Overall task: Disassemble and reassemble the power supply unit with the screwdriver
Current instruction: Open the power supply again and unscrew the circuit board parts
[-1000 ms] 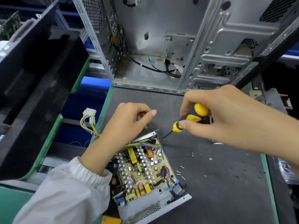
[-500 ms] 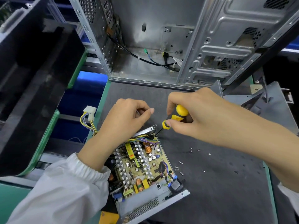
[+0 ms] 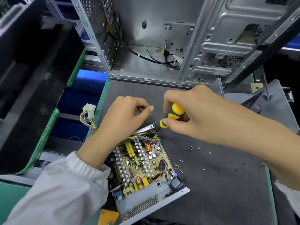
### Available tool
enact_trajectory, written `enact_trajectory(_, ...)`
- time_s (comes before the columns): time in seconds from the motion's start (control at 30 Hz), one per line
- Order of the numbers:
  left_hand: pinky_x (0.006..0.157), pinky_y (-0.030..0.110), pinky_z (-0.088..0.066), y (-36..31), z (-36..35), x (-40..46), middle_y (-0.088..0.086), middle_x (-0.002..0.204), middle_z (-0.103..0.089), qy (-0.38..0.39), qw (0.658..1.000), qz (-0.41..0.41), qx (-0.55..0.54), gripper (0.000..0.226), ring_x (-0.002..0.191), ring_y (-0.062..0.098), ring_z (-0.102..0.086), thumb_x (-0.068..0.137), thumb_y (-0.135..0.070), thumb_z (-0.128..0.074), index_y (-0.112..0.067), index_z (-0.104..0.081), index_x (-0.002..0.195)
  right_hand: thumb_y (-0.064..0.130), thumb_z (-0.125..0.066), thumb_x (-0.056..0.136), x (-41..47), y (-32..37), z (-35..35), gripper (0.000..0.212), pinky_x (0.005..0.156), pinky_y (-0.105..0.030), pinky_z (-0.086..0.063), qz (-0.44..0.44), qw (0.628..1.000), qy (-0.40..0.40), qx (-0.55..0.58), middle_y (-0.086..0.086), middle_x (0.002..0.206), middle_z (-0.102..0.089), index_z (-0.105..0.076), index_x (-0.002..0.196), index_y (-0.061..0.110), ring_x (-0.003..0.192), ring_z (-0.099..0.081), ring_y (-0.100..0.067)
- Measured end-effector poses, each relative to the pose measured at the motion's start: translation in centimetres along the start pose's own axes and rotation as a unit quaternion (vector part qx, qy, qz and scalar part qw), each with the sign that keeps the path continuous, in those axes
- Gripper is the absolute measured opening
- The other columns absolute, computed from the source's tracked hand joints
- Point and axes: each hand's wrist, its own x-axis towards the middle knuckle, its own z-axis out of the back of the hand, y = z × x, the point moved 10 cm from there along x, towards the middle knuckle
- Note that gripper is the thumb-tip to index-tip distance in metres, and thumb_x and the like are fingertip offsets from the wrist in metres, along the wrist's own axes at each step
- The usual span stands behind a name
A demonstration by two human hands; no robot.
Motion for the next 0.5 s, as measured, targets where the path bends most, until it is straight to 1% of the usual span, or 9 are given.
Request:
enact_trajectory(0.1, 0.073, 0.041, -0.056, 0.06, 0.02, -0.05, 0.001, 0.066, -0.069, 0.001, 1.0, 0.0, -0.002, 0.021, 0.067, 0.017, -0.069, 0.094, -0.033, -0.06, -0.019, -0.073, 0.084, 0.037, -0.056, 0.088, 0.02, -0.01, -0.05, 0.013, 0.06, -0.015, -0.037, -0.003, 1.0, 0.002, 0.008, 0.011, 0.055, -0.041, -0.05, 0.087, 0.025, 0.063, -0.044, 0.007)
enact_trajectory(0.23, 0.073, 0.041, -0.056, -0.07, 0.0, -0.08, 0.0, 0.064, -0.069, 0.001, 1.0, -0.004, 0.003, 0.021, 0.066, 0.017, -0.068, 0.094, -0.033, -0.06, -0.019, -0.073, 0.085, 0.038, -0.056, 0.088, 0.05, 0.06, -0.1, 0.012, 0.049, -0.016, -0.034, -0.002, 1.0, 0.006, -0.003, 0.012, 0.058, -0.042, -0.049, 0.088, 0.028, 0.058, -0.043, -0.001)
enact_trajectory(0.37, 0.072, 0.042, -0.056, -0.2, 0.04, -0.09, 0.001, 0.064, -0.069, 0.002, 1.0, -0.005, 0.002, 0.021, 0.066, 0.017, -0.069, 0.094, -0.033, -0.06, -0.019, -0.073, 0.085, 0.038, -0.056, 0.089, 0.06, 0.16, -0.28, 0.013, 0.046, -0.016, -0.029, 0.002, 1.0, 0.011, -0.008, 0.011, 0.059, -0.042, -0.048, 0.088, 0.028, 0.059, -0.044, -0.002)
enact_trajectory(0.4, 0.072, 0.042, -0.056, -0.2, 0.07, -0.09, 0.0, 0.065, -0.069, 0.002, 1.0, -0.006, 0.001, 0.021, 0.066, 0.017, -0.069, 0.094, -0.033, -0.06, -0.019, -0.074, 0.085, 0.038, -0.056, 0.089, 0.1, 0.17, -0.32, 0.014, 0.048, -0.018, -0.032, 0.004, 1.0, 0.012, -0.007, 0.011, 0.059, -0.043, -0.048, 0.088, 0.026, 0.059, -0.045, -0.003)
enact_trajectory(0.47, 0.073, 0.042, -0.057, -0.23, -0.02, -0.09, 0.001, 0.066, -0.069, 0.002, 1.0, -0.007, 0.003, 0.02, 0.066, 0.017, -0.069, 0.094, -0.031, -0.06, -0.019, -0.074, 0.086, 0.036, -0.056, 0.089, 0.2, 0.28, -0.35, 0.015, 0.054, -0.027, -0.04, 0.006, 1.0, 0.01, -0.008, 0.01, 0.061, -0.045, -0.051, 0.09, 0.022, 0.062, -0.047, -0.005)
enact_trajectory(0.5, 0.073, 0.04, -0.056, -0.31, -0.07, -0.06, 0.001, 0.067, -0.07, 0.002, 1.0, -0.009, 0.006, 0.019, 0.068, 0.016, -0.069, 0.094, -0.029, -0.061, -0.018, -0.074, 0.086, 0.036, -0.055, 0.09, 0.29, 0.38, -0.34, 0.017, 0.057, -0.031, -0.042, 0.008, 1.0, 0.008, -0.012, 0.009, 0.061, -0.045, -0.051, 0.091, 0.02, 0.063, -0.048, -0.008)
